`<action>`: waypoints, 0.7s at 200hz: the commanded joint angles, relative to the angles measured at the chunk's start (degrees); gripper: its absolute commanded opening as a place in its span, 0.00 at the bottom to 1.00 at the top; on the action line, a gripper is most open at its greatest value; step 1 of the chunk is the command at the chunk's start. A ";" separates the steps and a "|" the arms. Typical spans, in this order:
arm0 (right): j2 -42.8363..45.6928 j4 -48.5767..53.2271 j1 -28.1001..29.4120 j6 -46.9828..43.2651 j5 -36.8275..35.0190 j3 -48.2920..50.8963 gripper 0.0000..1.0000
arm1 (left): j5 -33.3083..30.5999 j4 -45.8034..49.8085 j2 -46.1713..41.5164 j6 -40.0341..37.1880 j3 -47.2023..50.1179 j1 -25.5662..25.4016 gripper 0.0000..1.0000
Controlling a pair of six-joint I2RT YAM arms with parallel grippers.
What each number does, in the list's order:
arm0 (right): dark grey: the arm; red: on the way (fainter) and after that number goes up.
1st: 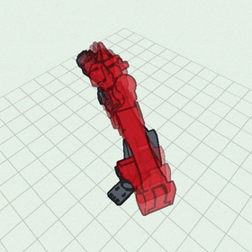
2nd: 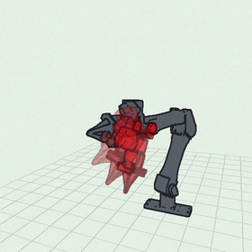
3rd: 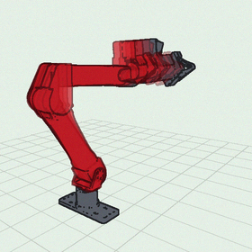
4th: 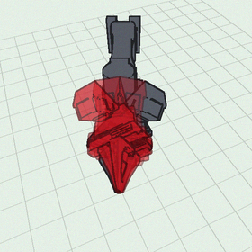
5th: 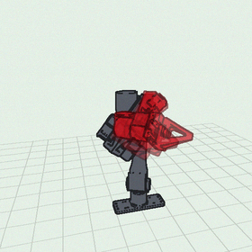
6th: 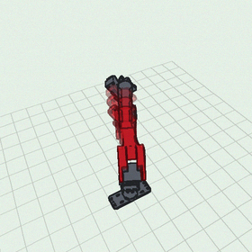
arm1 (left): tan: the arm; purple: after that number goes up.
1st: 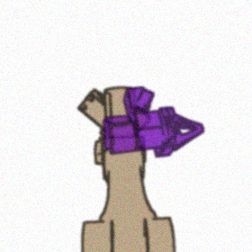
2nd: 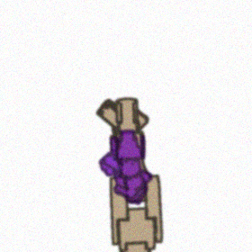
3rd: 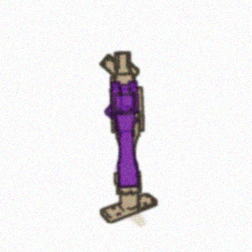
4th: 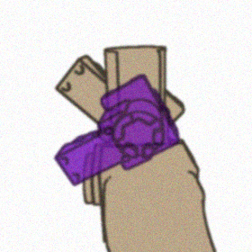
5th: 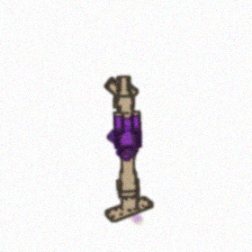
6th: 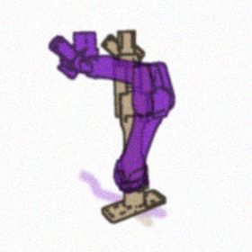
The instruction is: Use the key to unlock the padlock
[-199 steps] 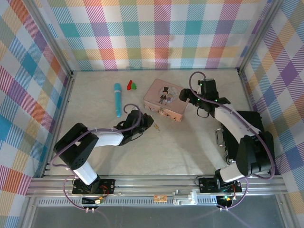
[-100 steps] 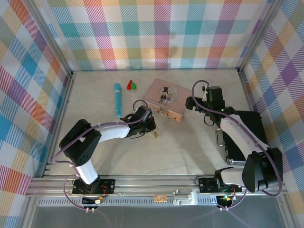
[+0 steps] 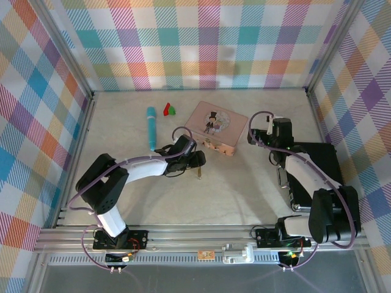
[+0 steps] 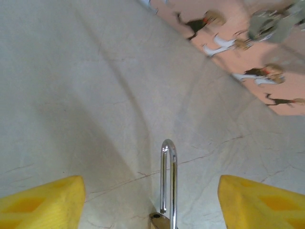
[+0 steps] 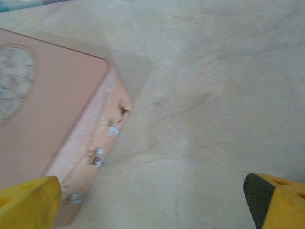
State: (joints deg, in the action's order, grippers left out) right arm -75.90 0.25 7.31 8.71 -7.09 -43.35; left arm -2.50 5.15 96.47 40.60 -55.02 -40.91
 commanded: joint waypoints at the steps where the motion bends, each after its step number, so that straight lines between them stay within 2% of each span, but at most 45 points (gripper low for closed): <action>1: -1.34 -10.75 -0.87 -3.46 -2.48 4.57 0.99 | -3.42 3.20 -7.21 -4.12 -1.78 3.22 0.79; 16: -2.17 -17.91 -0.82 -5.88 -3.22 7.91 0.99 | -4.68 5.33 -11.64 -7.01 -2.14 6.51 0.87; 32: -3.84 -21.29 -0.82 -8.75 -4.19 8.77 0.99 | -8.12 7.35 -16.03 -11.47 -2.08 9.39 1.00; 52: -4.68 -27.87 -0.89 -9.72 -7.52 11.55 0.99 | -12.41 9.50 -20.26 -15.65 -1.77 13.83 1.00; 84: -3.71 -32.01 -1.07 -10.83 -3.33 14.58 1.00 | -13.96 8.63 -24.06 -19.47 1.33 22.62 1.00; 115: -6.58 -40.59 -1.16 -10.74 -3.74 18.00 0.99 | -21.21 -1.26 -27.07 -23.57 11.79 27.71 1.00; 140: -9.67 -44.40 -3.36 -9.26 0.38 18.68 0.99 | -28.15 -12.07 -27.46 -25.64 21.85 28.38 1.00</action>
State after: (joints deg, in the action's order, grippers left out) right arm -83.18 -36.16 6.13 -0.95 -10.85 -25.54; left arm -22.44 2.85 69.65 19.55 -40.64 -13.21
